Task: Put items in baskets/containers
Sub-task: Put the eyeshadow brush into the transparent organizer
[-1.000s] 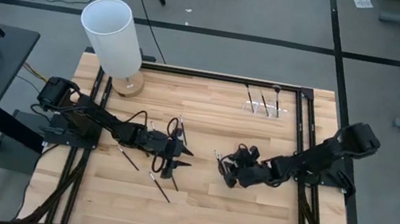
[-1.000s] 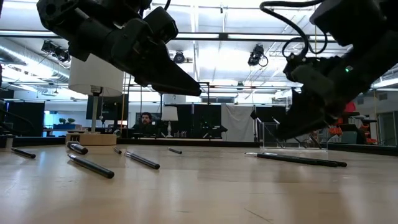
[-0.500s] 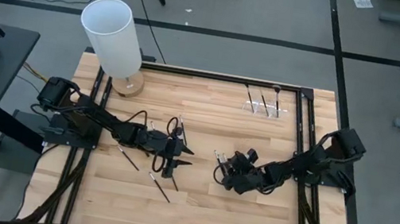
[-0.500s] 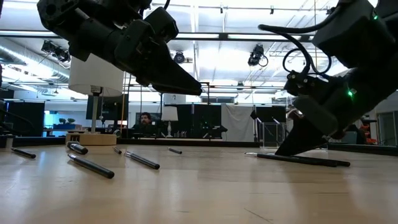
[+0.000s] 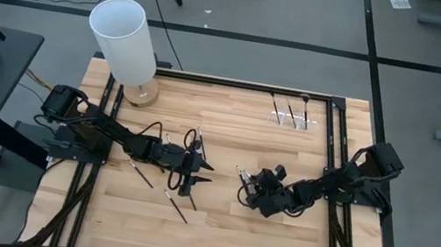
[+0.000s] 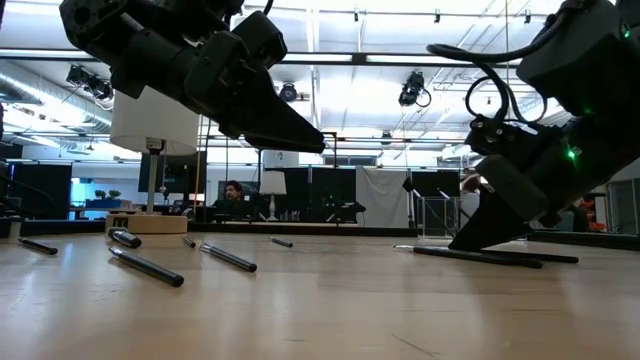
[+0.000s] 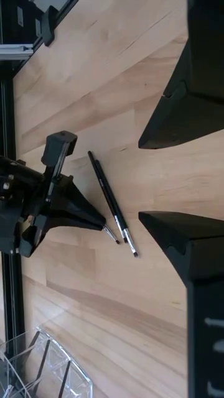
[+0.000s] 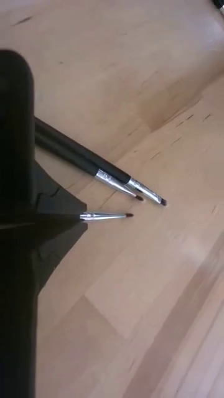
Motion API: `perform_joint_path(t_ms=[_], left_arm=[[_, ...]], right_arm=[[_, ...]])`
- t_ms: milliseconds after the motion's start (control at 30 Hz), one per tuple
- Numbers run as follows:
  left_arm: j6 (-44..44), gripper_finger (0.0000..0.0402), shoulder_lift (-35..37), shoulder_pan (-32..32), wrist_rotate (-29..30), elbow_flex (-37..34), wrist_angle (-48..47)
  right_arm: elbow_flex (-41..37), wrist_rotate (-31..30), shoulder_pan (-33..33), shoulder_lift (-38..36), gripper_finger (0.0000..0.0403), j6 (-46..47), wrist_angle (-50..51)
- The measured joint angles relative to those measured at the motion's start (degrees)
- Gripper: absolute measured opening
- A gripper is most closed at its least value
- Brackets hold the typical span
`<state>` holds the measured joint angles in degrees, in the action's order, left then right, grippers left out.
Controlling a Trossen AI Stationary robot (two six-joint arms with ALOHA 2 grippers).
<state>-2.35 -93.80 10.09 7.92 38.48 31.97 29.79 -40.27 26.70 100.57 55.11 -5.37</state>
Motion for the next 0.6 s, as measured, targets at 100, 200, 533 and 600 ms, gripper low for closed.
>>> perform_joint_path(t_ms=[100, 200, 533, 600], left_arm=[[0.0, 0.0177, 0.0, 0.0, 0.0, 0.0, 0.0], [0.0, 0.0177, 0.0, 0.0, 0.0, 0.0, 0.0], [0.0, 0.0177, 0.0, 0.1, 0.0, 0.0, 0.0], [0.0, 0.0177, 0.0, 0.1, -0.2, 0.0, 0.0]], right_arm=[[-0.2, 0.2, 0.0, -0.3, 0.001, -1.4, -0.7], [-0.5, 1.3, -0.1, -1.9, 0.0009, -2.2, -0.3], [-0.9, 1.2, 0.2, -11.3, 0.0005, -5.0, 2.0], [-0.9, 0.3, 0.1, -12.4, 0.0005, -6.0, 1.6]])
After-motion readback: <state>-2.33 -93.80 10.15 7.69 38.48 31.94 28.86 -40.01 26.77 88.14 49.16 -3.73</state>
